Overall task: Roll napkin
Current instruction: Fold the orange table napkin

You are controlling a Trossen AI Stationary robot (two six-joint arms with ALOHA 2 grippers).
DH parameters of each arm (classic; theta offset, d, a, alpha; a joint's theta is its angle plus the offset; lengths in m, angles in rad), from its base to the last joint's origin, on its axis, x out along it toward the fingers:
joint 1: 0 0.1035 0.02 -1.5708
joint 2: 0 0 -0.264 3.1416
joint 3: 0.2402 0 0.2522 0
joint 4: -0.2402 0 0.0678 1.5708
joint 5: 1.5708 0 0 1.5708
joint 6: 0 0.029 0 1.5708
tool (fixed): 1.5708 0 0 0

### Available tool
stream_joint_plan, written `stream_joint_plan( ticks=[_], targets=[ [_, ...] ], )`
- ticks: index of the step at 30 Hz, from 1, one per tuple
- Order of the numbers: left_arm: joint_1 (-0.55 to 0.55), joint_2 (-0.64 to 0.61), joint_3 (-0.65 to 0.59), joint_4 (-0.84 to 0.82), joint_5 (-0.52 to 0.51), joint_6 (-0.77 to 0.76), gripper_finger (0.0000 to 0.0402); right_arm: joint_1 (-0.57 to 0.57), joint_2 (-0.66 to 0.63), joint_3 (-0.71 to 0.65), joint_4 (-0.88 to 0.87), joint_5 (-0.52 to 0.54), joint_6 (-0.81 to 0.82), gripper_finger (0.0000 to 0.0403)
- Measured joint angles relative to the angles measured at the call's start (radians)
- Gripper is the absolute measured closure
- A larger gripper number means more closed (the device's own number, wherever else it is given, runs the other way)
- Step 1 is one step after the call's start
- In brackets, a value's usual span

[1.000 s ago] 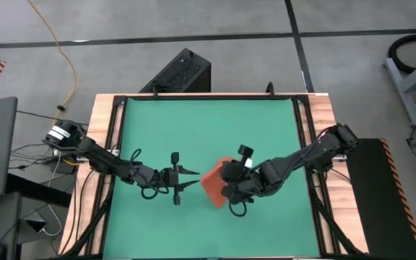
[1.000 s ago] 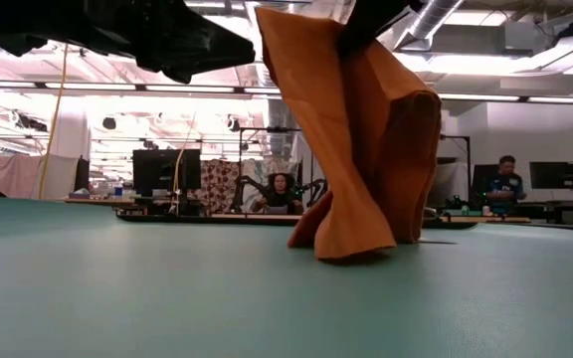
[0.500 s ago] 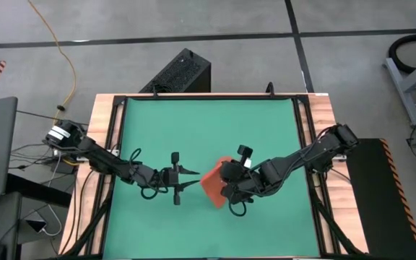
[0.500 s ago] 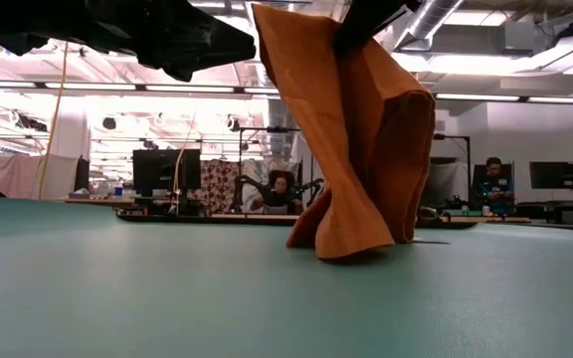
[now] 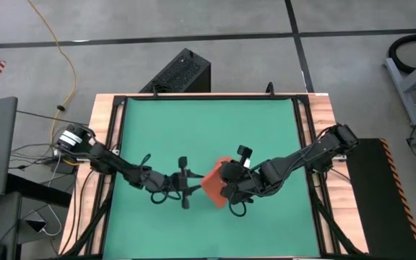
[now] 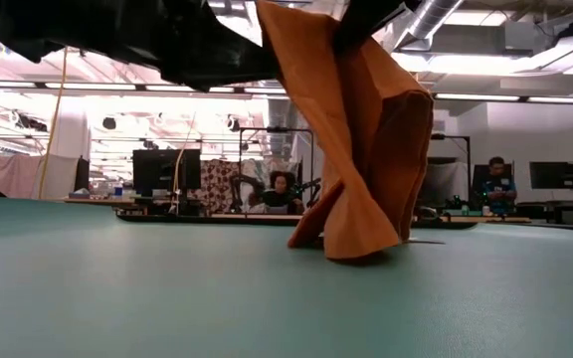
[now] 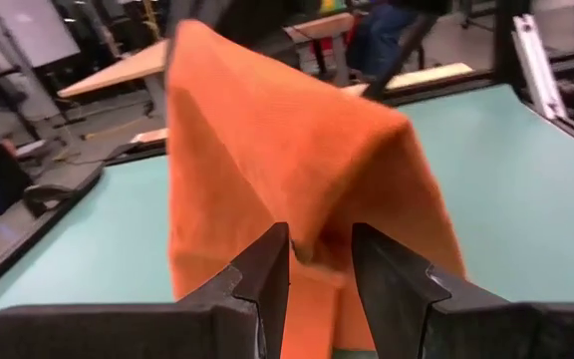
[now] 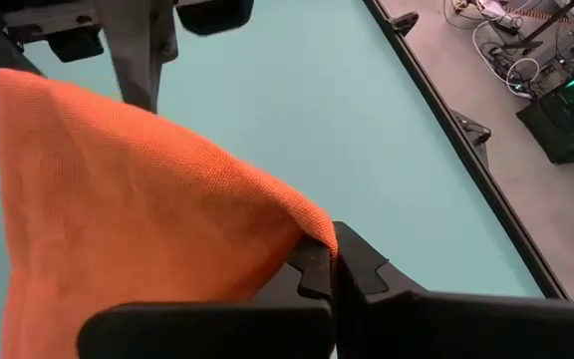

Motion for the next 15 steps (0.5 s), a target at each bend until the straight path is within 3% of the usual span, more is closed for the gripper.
stream_joint_plan(
  ticks=[5, 15],
  targets=[
    [-0.008, -0.007, 0.000, 0.022, -0.082, 0.025, 0.0298, 0.001, 0.000, -0.001, -0.001, -0.017, -0.003, 0.0395],
    [-0.016, -0.007, 0.031, 0.052, -0.054, 0.058, 0.0298, 0.001, 0.000, -0.002, 0.001, -0.020, -0.002, 0.0395]
  ],
)
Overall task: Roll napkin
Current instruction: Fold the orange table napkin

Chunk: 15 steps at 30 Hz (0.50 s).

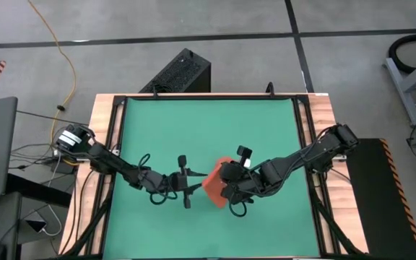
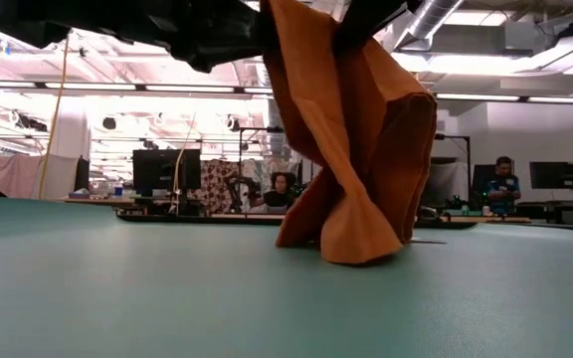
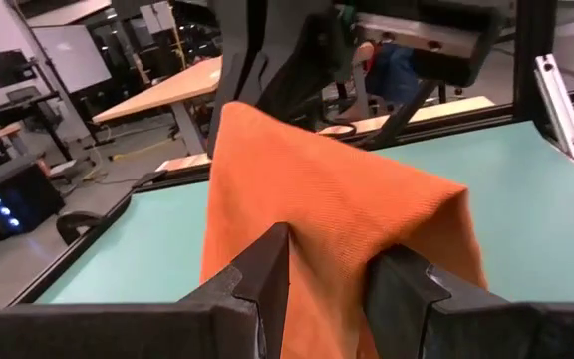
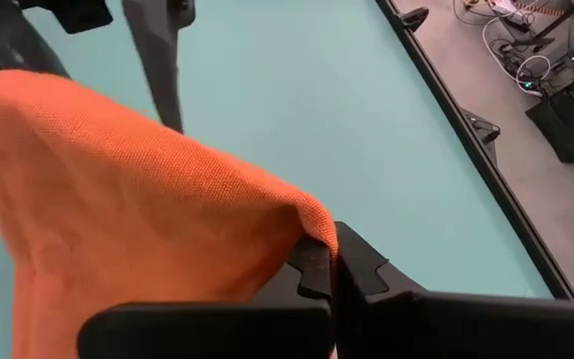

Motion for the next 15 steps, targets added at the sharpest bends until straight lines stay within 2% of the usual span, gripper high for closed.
stream_joint_plan(
  ticks=[4, 9, 15],
  targets=[
    [-0.024, -0.004, 0.001, 0.000, -0.009, 0.009, 0.0298, -0.002, 0.000, 0.000, -0.001, 0.000, 0.001, 0.0395],
    [-0.053, -0.008, 0.001, 0.024, -0.104, 0.075, 0.0298, -0.002, 0.000, 0.000, -0.002, 0.000, 0.002, 0.0395],
    [-0.053, -0.008, 0.027, 0.014, -0.107, 0.090, 0.0298, -0.002, 0.000, 0.000, 0.000, 0.000, 0.002, 0.0395]
  ],
)
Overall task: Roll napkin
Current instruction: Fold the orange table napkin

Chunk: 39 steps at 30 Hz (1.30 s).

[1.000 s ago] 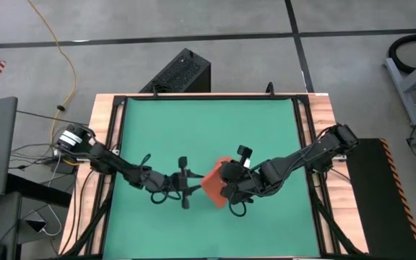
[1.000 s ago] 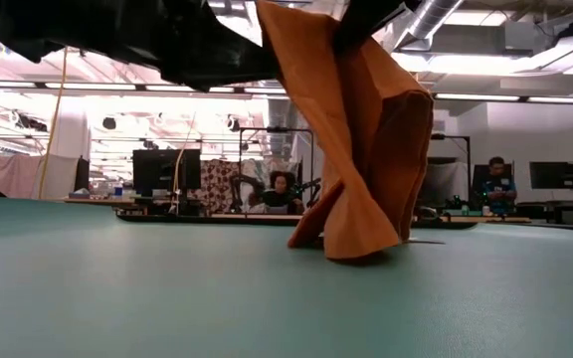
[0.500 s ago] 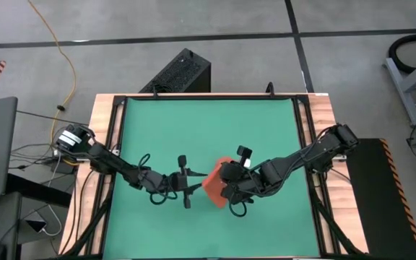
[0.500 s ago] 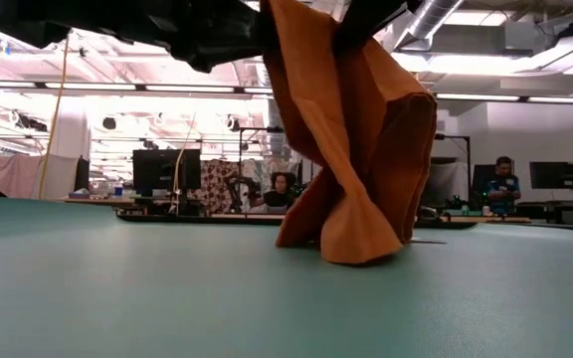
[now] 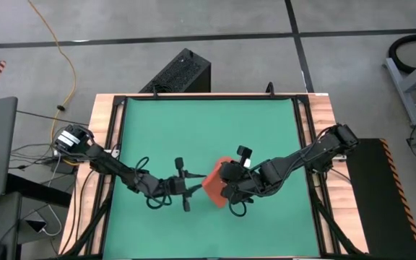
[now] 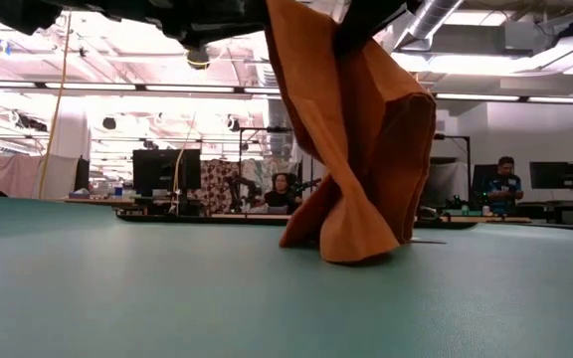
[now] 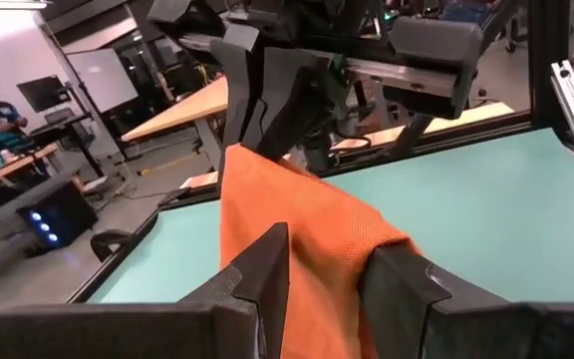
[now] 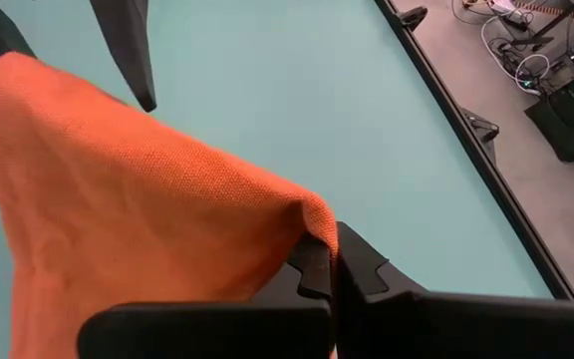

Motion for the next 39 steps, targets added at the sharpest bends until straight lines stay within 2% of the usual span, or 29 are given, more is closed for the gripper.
stream_joint_plan(
  ticks=[4, 12, 21, 30, 39],
  targets=[
    [0.001, 0.000, 0.016, -0.023, -0.037, 0.048, 0.0298, 0.004, 0.000, 0.000, 0.000, 0.000, 0.000, 0.0395],
    [-0.031, 0.000, 0.021, -0.015, -0.200, 0.164, 0.0298, 0.030, 0.000, -0.001, -0.002, 0.000, 0.000, 0.0395],
    [-0.042, -0.014, 0.021, -0.015, -0.252, 0.266, 0.0298, 0.028, 0.000, -0.001, -0.002, 0.000, 0.032, 0.0374],
    [-0.047, -0.124, 0.021, -0.047, -0.270, 0.333, 0.0298, 0.019, 0.000, -0.001, -0.085, 0.000, 0.138, 0.0340],
    [-0.047, -0.183, 0.021, -0.177, -0.254, 0.291, 0.0298, 0.037, 0.000, -0.001, -0.095, -0.018, 0.158, 0.0329]
  ],
)
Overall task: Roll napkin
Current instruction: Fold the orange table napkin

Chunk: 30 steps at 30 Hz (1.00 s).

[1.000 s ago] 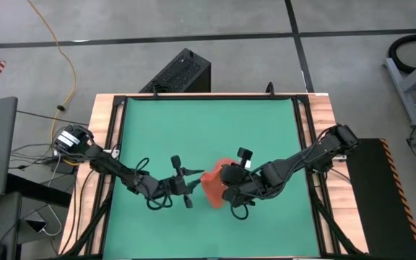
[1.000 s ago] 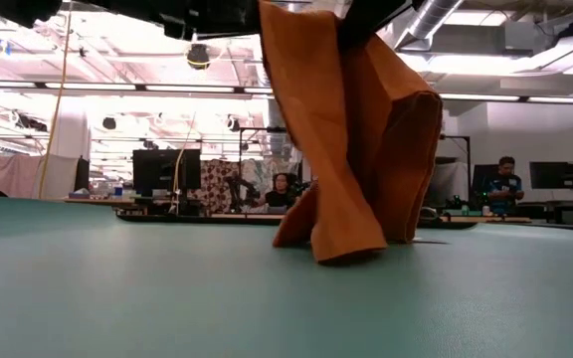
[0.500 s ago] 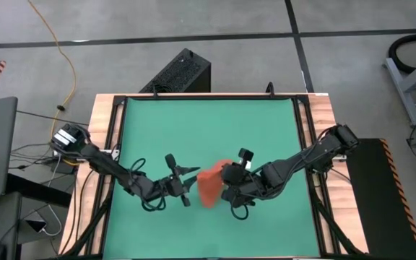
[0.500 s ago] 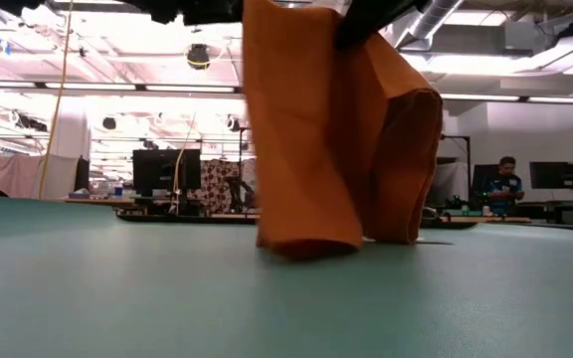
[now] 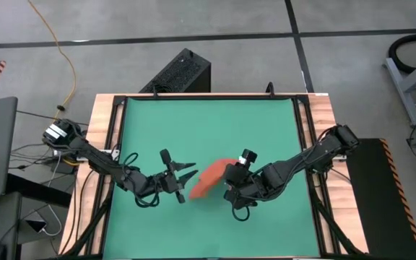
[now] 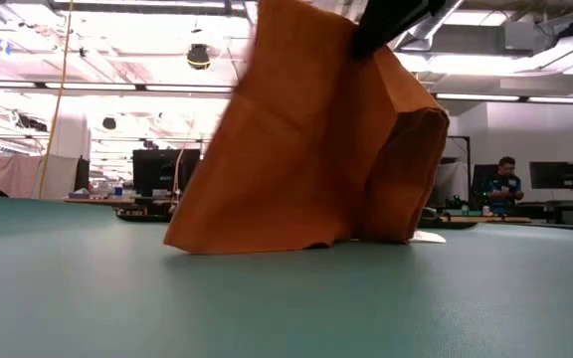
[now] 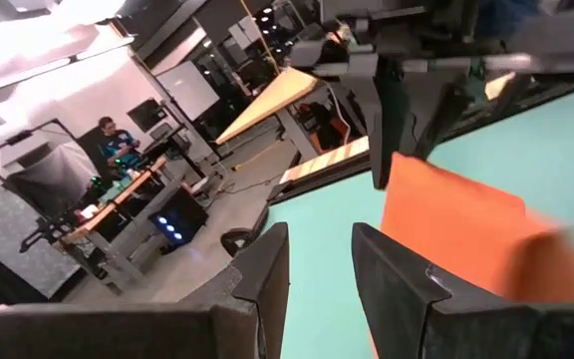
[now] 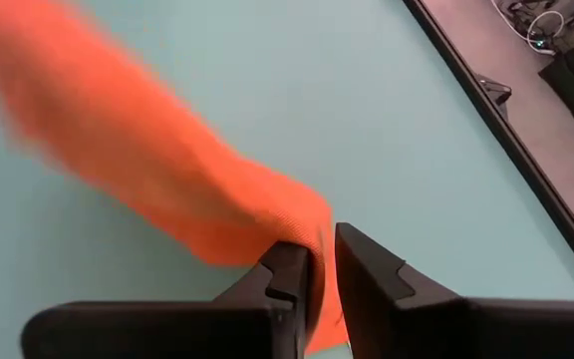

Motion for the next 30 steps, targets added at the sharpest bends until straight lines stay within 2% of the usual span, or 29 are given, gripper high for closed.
stream_joint_plan(
  ticks=[3, 5, 7, 10, 12, 14, 19, 26, 30],
  targets=[
    [0.006, 0.000, 0.000, -0.041, 0.029, -0.053, 0.0298, 0.005, 0.000, 0.000, 0.000, 0.000, 0.000, 0.0329],
    [0.018, 0.000, 0.000, -0.116, 0.094, -0.149, 0.0298, 0.005, 0.000, 0.000, 0.001, 0.000, 0.000, 0.0329],
    [0.035, 0.001, 0.000, -0.206, 0.187, -0.279, 0.0298, 0.005, 0.000, 0.000, 0.001, -0.001, 0.000, 0.0329],
    [0.058, 0.001, 0.000, -0.284, 0.394, -0.466, 0.0298, 0.005, 0.000, 0.000, 0.001, -0.003, 0.000, 0.0329],
    [0.059, 0.001, 0.000, -0.290, 0.459, -0.561, 0.0299, 0.004, 0.000, 0.000, 0.001, -0.003, 0.000, 0.0329],
    [0.043, 0.007, 0.000, -0.283, 0.444, -0.582, 0.0301, 0.005, 0.000, 0.000, 0.001, -0.003, 0.000, 0.0329],
    [0.006, 0.039, 0.000, -0.255, 0.314, -0.579, 0.0313, 0.001, 0.000, 0.000, 0.003, -0.003, 0.000, 0.0329],
    [0.000, 0.165, 0.000, -0.098, 0.299, -0.547, 0.0313, -0.004, 0.000, 0.000, 0.016, -0.004, 0.000, 0.0329],
    [-0.003, 0.177, 0.000, -0.056, 0.256, -0.533, 0.0313, -0.004, 0.000, 0.000, 0.016, -0.003, 0.000, 0.0329]
  ],
)
